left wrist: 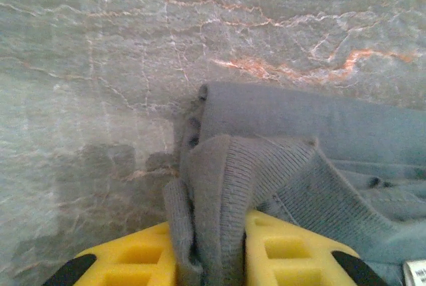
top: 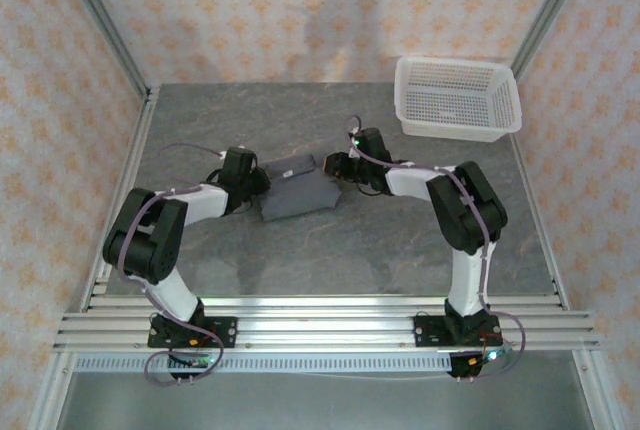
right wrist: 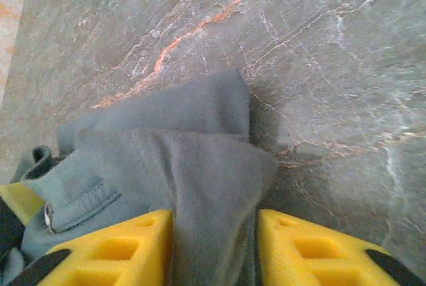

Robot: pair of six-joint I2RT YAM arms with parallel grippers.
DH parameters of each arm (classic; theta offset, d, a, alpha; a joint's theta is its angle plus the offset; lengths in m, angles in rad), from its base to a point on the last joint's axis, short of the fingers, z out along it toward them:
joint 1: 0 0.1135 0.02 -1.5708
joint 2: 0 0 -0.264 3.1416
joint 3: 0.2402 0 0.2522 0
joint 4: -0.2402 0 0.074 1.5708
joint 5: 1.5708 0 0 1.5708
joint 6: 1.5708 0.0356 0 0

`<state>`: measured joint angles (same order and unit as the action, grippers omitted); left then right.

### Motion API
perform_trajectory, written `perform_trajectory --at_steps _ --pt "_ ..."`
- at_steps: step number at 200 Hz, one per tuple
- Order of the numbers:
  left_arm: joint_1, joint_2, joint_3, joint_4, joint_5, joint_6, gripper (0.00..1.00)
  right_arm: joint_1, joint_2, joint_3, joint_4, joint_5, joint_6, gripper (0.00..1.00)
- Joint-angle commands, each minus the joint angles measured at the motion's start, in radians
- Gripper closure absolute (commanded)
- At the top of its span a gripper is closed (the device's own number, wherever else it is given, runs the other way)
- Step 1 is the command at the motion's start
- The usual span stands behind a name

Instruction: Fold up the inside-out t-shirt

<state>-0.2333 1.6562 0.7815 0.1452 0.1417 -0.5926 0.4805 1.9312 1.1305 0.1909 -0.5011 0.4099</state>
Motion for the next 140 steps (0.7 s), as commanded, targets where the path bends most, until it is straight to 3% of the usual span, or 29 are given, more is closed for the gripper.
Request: perform_trajectory --at_steps 1,28,56,84,115,140 --pt "0.008 -0.152 0.001 -0.081 -0.074 0.048 0.69 -0.005 -0.163 -0.013 -0.071 0.065 -0.030 0.58" --pt "0.009 -0.309 -0.021 -0.171 -0.081 0.053 0.62 0.011 -0.301 -0.118 -0.050 0.098 -0.015 0.54" --pt "-0.023 -0.398 -0.076 -0.170 0.009 -0.002 0.60 0.089 -0.318 -0.155 -0.045 0.100 -0.008 0.58" --pt "-0.134 -0.340 -0.072 -0.144 0.101 -0.025 0.66 0.139 -0.199 -0.144 -0.018 0.133 0.018 0.63" --pt "-0.189 -0.196 -0.083 -0.203 0.003 -0.052 0.74 0.141 -0.075 -0.153 0.012 0.139 0.022 0.67" --pt "-0.186 -0.177 -0.170 -0.121 -0.004 -0.073 0.75 0.141 -0.118 -0.166 -0.011 0.116 0.019 0.68"
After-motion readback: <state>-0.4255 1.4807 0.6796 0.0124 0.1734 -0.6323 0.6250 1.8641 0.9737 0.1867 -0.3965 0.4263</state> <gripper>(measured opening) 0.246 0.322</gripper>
